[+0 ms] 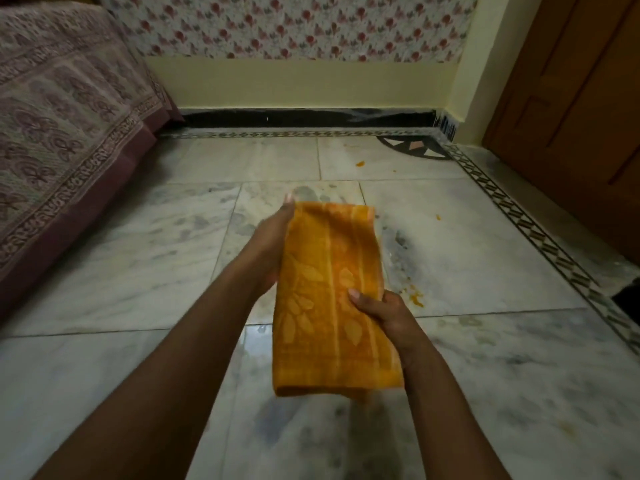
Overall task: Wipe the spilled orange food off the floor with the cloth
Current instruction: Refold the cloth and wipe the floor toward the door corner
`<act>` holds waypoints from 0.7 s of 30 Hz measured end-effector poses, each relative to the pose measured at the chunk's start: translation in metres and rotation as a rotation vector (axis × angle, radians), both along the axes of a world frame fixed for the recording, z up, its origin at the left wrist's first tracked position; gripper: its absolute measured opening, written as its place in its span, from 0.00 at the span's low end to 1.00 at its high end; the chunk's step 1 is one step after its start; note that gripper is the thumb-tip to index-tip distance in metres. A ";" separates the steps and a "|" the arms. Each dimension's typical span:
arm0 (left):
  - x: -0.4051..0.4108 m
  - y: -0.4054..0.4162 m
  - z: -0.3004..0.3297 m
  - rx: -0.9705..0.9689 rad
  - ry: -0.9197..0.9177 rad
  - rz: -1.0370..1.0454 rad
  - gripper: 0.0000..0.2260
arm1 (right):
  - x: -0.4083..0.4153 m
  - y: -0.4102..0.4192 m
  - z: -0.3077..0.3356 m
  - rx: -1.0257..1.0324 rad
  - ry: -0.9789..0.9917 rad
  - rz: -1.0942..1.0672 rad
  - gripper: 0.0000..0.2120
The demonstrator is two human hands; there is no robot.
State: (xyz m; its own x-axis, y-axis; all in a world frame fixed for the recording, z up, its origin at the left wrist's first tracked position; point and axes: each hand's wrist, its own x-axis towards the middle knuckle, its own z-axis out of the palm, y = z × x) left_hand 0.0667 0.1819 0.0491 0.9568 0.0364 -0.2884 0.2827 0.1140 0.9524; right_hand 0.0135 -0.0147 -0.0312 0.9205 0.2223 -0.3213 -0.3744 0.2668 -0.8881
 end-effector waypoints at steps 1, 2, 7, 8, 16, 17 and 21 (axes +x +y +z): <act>-0.004 0.003 -0.016 -0.046 0.154 -0.047 0.29 | -0.001 0.001 -0.005 -0.026 0.042 -0.055 0.21; -0.011 0.003 -0.033 -0.057 0.262 -0.093 0.31 | -0.001 0.001 -0.011 -0.049 0.075 -0.098 0.19; -0.043 0.006 -0.099 0.096 0.281 -0.134 0.36 | -0.008 -0.004 -0.028 -0.064 0.105 -0.133 0.05; -0.045 0.009 -0.104 0.074 0.256 -0.158 0.39 | -0.007 -0.006 -0.032 -0.038 0.102 -0.148 0.05; -0.052 0.014 -0.104 -0.101 0.002 -0.175 0.45 | 0.009 -0.012 -0.022 0.083 0.030 -0.195 0.25; -0.054 0.013 -0.105 -0.106 0.027 -0.213 0.47 | 0.008 -0.013 -0.020 0.095 0.023 -0.203 0.27; -0.069 0.004 -0.115 0.117 -0.077 -0.167 0.39 | 0.007 -0.021 -0.020 -0.229 0.020 -0.321 0.44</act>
